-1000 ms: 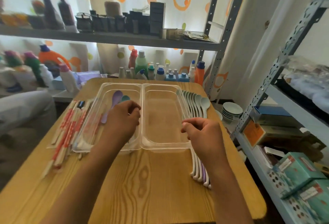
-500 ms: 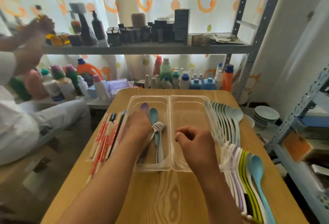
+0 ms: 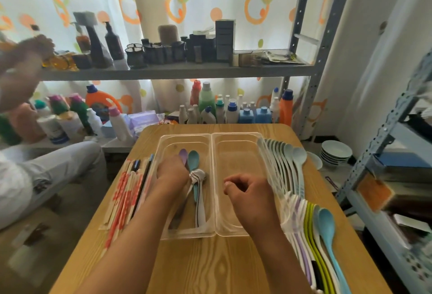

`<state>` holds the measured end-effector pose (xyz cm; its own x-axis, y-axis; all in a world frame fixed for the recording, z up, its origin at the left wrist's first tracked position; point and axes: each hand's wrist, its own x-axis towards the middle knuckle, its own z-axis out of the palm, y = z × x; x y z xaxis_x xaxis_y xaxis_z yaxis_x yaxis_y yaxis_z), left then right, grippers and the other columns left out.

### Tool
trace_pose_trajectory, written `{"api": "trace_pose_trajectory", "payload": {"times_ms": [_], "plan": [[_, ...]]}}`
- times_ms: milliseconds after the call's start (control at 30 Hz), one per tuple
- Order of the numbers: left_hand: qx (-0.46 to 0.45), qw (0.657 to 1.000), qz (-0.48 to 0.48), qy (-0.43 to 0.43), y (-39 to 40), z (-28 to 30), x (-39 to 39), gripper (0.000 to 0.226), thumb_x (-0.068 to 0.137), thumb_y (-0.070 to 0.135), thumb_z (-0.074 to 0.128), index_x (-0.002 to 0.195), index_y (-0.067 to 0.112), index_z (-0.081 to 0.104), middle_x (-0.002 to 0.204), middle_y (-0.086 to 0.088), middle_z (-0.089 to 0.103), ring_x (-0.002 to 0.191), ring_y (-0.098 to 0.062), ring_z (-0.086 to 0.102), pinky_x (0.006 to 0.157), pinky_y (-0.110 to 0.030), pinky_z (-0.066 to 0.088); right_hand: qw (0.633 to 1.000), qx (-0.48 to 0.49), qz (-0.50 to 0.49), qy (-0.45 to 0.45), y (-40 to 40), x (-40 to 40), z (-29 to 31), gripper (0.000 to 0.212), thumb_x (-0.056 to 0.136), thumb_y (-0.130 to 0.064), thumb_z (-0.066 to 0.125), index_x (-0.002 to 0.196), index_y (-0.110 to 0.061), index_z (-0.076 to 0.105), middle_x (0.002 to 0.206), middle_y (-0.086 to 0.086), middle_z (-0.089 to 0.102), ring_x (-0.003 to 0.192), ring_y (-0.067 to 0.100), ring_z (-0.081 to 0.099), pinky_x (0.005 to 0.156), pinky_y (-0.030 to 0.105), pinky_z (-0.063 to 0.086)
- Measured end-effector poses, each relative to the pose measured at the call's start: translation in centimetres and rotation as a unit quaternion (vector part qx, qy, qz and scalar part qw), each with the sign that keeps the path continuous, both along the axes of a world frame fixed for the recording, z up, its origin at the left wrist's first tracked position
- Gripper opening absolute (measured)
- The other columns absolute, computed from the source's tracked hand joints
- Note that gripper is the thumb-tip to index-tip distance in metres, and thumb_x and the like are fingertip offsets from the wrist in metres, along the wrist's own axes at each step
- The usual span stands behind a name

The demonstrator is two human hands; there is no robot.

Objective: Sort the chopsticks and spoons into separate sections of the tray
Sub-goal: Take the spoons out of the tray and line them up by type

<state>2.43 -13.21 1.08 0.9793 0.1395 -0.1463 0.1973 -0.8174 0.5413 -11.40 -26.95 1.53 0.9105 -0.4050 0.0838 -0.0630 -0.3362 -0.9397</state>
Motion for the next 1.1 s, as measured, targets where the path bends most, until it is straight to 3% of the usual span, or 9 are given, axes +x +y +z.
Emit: {"api": "trace_pose_trajectory", "payload": {"times_ms": [67, 133, 200, 300, 400, 600, 700, 867, 1100], "plan": [[-0.032, 0.999, 0.005, 0.009, 0.3, 0.0, -0.1, 0.061, 0.1, 0.057, 0.024, 0.107, 0.007, 0.06, 0.096, -0.012, 0.059, 0.102, -0.032, 0.057, 0.085, -0.039, 0.04, 1.0, -0.002, 0.0, 0.001, 0.1, 0.0, 0.0, 0.011, 0.09, -0.019, 0.067, 0.091, -0.026, 0.075, 0.076, -0.012, 0.072, 0.071, -0.005, 0.065, 0.063, 0.01, 0.051], [0.002, 1.0, -0.011, 0.019, 0.6, 0.5, -0.6, 0.063, 0.1, 0.056, 0.025, 0.119, 0.005, 0.059, 0.109, -0.016, 0.06, 0.112, -0.034, 0.054, 0.093, -0.041, 0.039, 1.0, -0.002, 0.001, 0.0, 0.3, 0.0, -0.1, 0.012, 0.089, -0.018, 0.067, 0.088, -0.027, 0.075, 0.075, -0.012, 0.072, 0.072, -0.004, 0.066, 0.066, 0.013, 0.053], [0.049, 0.998, -0.035, 0.026, 1.0, 1.1, -0.7, 0.059, 0.101, 0.052, 0.029, 0.116, 0.003, 0.06, 0.097, -0.015, 0.061, 0.091, -0.029, 0.058, 0.075, -0.034, 0.045, 1.0, -0.006, 0.001, 0.0, 0.5, -0.1, -0.1, 0.013, 0.088, -0.017, 0.066, 0.087, -0.026, 0.075, 0.074, -0.012, 0.072, 0.071, -0.003, 0.067, 0.068, 0.014, 0.054], [0.06, 0.996, -0.041, 0.058, 1.5, 2.5, -0.9, 0.027, 0.096, 0.022, 0.055, 0.111, 0.0, 0.057, 0.102, -0.017, 0.061, 0.075, -0.024, 0.058, 0.052, -0.027, 0.044, 1.0, -0.015, 0.004, 0.002, 0.9, 0.0, -0.1, 0.012, 0.088, -0.018, 0.066, 0.086, -0.025, 0.076, 0.074, -0.012, 0.072, 0.071, -0.002, 0.066, 0.07, 0.018, 0.056], [0.019, 0.996, -0.066, 0.062, 1.6, 3.5, -1.6, 0.02, 0.085, 0.011, 0.069, 0.103, 0.005, 0.061, 0.093, -0.012, 0.065, 0.076, -0.022, 0.066, 0.063, -0.032, 0.057, 1.0, -0.012, 0.008, -0.009, 1.3, 0.4, 0.2, 0.011, 0.09, -0.019, 0.066, 0.091, -0.024, 0.076, 0.078, -0.01, 0.072, 0.073, 0.001, 0.067, 0.07, 0.016, 0.055], [-0.126, 0.974, -0.188, 0.031, -0.3, 5.1, -6.9, 0.01, 0.086, 0.016, 0.07, 0.095, 0.013, 0.068, 0.084, -0.006, 0.07, 0.069, -0.014, 0.069, 0.052, -0.018, 0.053, 0.996, 0.049, -0.045, -0.065, 1.1, 1.8, 1.1, 0.019, 0.094, -0.026, 0.063, 0.113, -0.02, 0.066, 0.097, -0.005, 0.071, 0.086, 0.01, 0.069, 0.074, 0.029, 0.06], [-0.158, 0.962, -0.222, 0.014, -2.0, 5.9, -9.2, 0.013, 0.085, 0.015, 0.07, 0.099, 0.014, 0.068, 0.087, -0.002, 0.068, 0.078, -0.012, 0.066, 0.061, -0.019, 0.051, 0.992, 0.062, -0.08, -0.077, 0.3, 1.5, 1.5, 0.019, 0.092, -0.026, 0.067, 0.11, -0.021, 0.062, 0.099, -0.005, 0.07, 0.09, 0.012, 0.07, 0.076, 0.038, 0.062], [-0.172, 0.947, -0.262, -0.066, -5.0, 6.6, -11.9, 0.006, 0.083, 0.015, 0.073, 0.088, 0.017, 0.07, 0.076, 0.003, 0.068, 0.066, -0.003, 0.063, 0.052, -0.011, 0.047, 0.98, 0.06, -0.153, -0.114, -2.2, -0.9, 2.5, 0.015, 0.087, -0.022, 0.074, 0.085, -0.029, 0.061, 0.079, -0.01, 0.068, 0.076, 0.011, 0.069, 0.071, 0.038, 0.061], [-0.235, 0.89, -0.389, -0.041, -9.6, 8.2, -14.2, 0.002, 0.086, 0.027, 0.069, 0.085, 0.027, 0.07, 0.077, 0.007, 0.07, 0.071, -0.004, 0.066, 0.063, -0.018, 0.054, 0.947, 0.145, -0.257, -0.128, -7.8, -5.6, 3.9, 0.018, 0.087, -0.023, 0.074, 0.103, -0.015, 0.071, 0.089, -0.002, 0.074, 0.081, 0.012, 0.071, 0.073, 0.032, 0.061]]}}
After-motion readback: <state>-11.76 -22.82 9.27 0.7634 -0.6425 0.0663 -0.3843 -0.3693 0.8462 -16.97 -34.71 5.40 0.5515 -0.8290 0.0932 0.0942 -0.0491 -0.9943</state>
